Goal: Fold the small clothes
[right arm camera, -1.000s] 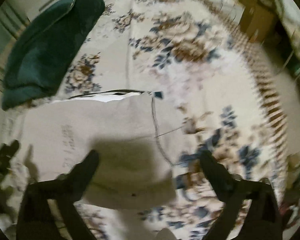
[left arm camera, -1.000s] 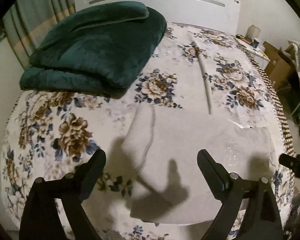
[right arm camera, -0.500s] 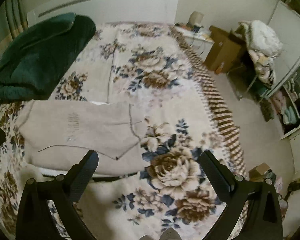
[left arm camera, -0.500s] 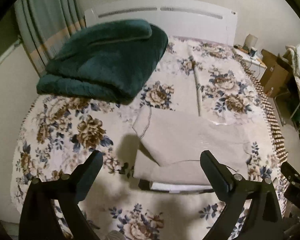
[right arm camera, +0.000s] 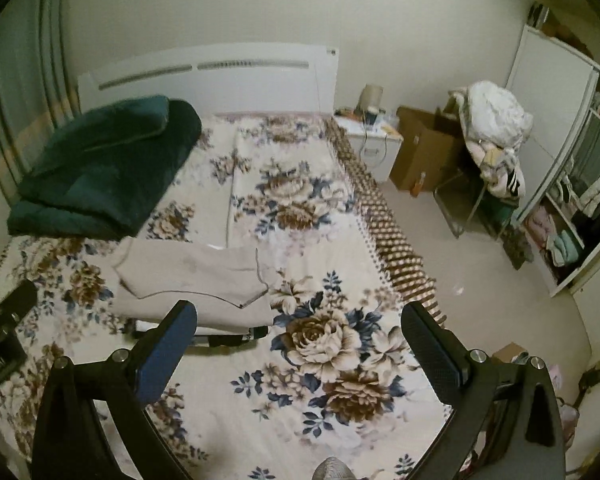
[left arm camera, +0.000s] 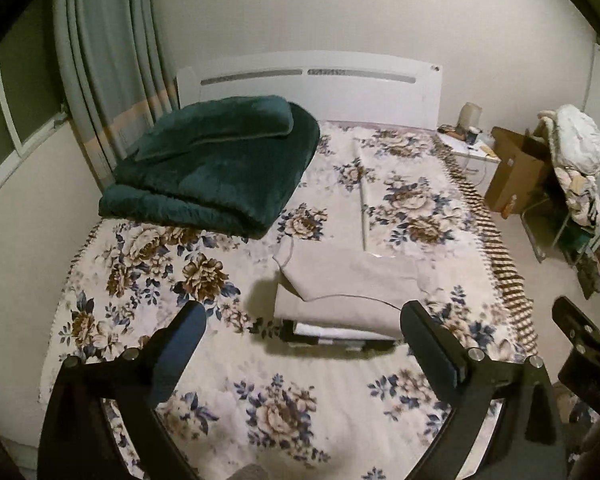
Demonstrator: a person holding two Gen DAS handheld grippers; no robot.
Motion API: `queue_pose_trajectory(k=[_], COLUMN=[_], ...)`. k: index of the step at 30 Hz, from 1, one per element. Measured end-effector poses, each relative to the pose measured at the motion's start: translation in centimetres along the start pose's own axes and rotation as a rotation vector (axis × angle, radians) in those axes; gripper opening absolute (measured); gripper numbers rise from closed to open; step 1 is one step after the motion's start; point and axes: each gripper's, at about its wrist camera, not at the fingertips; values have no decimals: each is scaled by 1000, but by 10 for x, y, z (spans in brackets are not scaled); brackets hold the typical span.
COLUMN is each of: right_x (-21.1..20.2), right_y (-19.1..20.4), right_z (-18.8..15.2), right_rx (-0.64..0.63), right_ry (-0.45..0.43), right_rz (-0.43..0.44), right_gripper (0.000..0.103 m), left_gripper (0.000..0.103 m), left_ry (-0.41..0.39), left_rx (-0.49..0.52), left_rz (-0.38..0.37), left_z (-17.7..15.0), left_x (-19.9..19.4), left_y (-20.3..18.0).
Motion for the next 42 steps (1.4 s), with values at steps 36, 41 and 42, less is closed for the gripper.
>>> queue_pose_trajectory(k=[36, 41, 42], right_x=[-199, -201, -199], right_y=[-94, -96, -94], right_z=[-18, -18, -19], right_rx=[-7, -3, -2], right_ry=[-135, -136, -137], right_rz=[91, 96, 95], right_gripper=[103, 103, 103], left_gripper=[103, 103, 103], left_ry=[-97, -101, -102], left_rx=[-17, -16, -16], left_rz=[-8, -4, -5], left_z=[-26, -26, -26], left_x=[-154, -157, -158], left_y=[-32, -32, -33])
Point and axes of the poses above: each gripper's, at about its wrist camera, not at the fingertips, and x roughly the way its jaws point, y to its left, z to its top, and after that the axes turned 14 degrees about -z, right-handed
